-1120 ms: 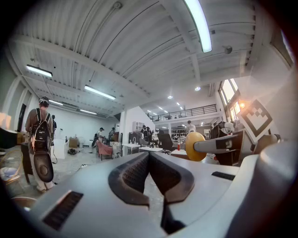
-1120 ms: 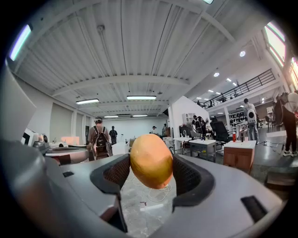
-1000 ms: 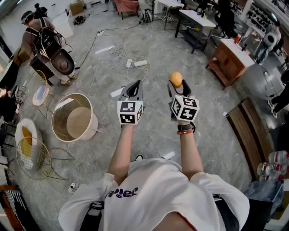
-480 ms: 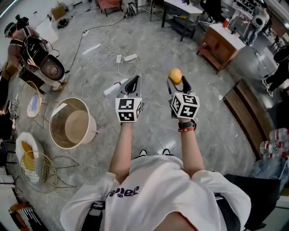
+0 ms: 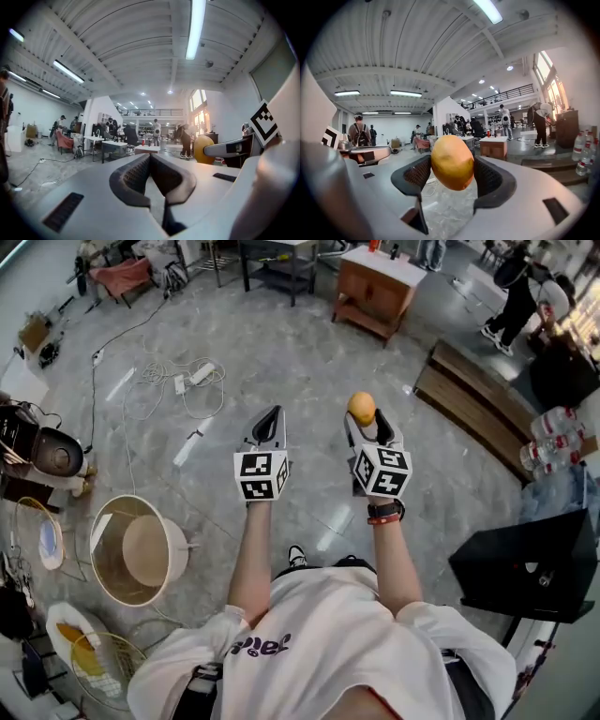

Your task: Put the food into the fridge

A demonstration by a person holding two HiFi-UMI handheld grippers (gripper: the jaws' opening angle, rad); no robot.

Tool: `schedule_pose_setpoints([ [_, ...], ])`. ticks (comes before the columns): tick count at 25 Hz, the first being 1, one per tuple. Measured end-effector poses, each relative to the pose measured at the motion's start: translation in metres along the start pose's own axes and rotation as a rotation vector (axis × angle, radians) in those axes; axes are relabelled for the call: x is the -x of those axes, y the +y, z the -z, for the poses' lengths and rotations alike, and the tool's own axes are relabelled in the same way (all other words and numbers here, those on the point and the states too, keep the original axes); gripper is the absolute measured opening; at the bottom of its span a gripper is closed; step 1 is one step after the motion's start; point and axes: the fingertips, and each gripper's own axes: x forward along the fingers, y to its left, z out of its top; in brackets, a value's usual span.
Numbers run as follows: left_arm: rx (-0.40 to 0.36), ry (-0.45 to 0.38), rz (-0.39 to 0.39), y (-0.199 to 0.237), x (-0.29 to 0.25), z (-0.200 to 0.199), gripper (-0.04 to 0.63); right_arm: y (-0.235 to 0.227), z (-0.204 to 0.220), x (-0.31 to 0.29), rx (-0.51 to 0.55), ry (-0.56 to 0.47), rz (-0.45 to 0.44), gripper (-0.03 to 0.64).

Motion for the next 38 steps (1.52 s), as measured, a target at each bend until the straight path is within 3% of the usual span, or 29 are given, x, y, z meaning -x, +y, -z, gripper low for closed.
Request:
schedule_pose_setpoints([
  [9,-0.043,-0.013,0.298,-0.165,-0.030,-0.001,0.018,-0.122,0.006,0.122,-0.078,-0.087,0.261,0.302],
  [12,-0.062,0.007,0.437,-0.240,-0.030,0.003,0.018,-0.160,0.014,0.180,-0.127,-0.100,0.367,0.302],
  [21,-0.128,0.044,0.754,-0.467,0.027,0.032,0.018,-0.262,0.047,0.370,-0.196,-0.153,0.624,0.302],
  [27,-0.199,0.058,0.897,-0.569,0.086,0.052,0.018,-0.296,0.078,0.483,-0.250,-0.172,0.762,0.302],
  [38,-0.227,0.081,1.163,-0.716,0.199,0.084,0.018,-0.313,0.135,0.664,-0.328,-0.209,1.010,0.302],
])
